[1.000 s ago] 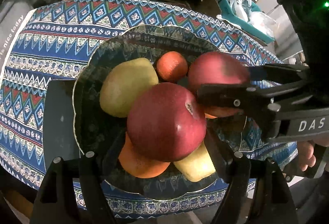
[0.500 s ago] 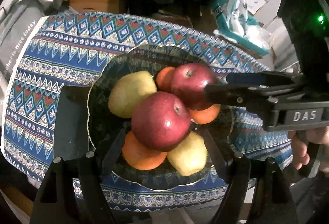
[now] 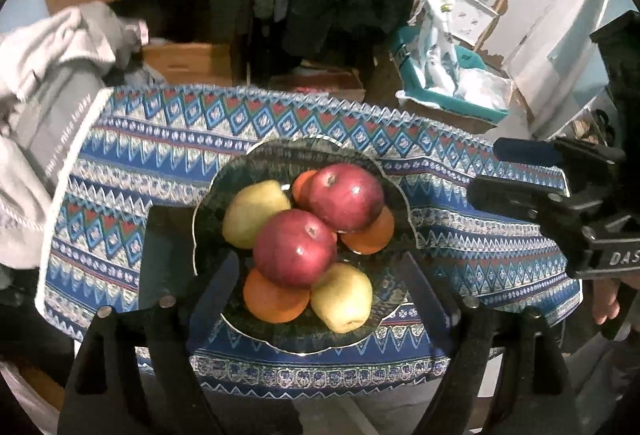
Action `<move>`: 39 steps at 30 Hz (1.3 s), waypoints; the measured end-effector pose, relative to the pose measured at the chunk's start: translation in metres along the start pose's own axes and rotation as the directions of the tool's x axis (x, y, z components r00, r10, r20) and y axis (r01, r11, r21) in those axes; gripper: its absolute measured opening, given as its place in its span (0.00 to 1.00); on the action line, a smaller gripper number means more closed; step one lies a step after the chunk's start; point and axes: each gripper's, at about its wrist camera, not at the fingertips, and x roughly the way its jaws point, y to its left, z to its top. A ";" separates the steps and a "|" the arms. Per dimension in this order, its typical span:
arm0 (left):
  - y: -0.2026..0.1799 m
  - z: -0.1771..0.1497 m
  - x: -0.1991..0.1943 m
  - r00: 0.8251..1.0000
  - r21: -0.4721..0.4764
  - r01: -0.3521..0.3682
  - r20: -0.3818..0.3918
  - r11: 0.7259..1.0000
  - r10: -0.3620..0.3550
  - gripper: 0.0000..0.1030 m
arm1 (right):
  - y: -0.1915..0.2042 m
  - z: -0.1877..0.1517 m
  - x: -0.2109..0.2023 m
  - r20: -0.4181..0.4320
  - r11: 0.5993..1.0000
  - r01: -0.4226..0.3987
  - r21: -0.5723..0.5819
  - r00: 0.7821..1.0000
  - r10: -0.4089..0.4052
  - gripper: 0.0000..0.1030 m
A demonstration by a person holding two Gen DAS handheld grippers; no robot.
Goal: Organize fruits
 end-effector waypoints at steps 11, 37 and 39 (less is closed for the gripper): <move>-0.021 0.006 -0.031 0.995 0.035 -0.064 0.083 0.997 0.061 0.83 | -0.014 -0.024 -0.064 0.140 0.999 0.042 0.024 0.989 -0.045 0.79; -0.068 0.004 -0.080 0.964 0.125 -0.140 0.243 0.982 0.106 0.93 | -0.037 -0.054 -0.134 0.279 0.997 0.048 0.058 0.958 -0.062 0.79; -0.069 0.004 -0.079 0.965 0.131 -0.139 0.242 0.982 0.104 0.93 | -0.037 -0.055 -0.133 0.280 0.997 0.054 0.053 0.958 -0.067 0.79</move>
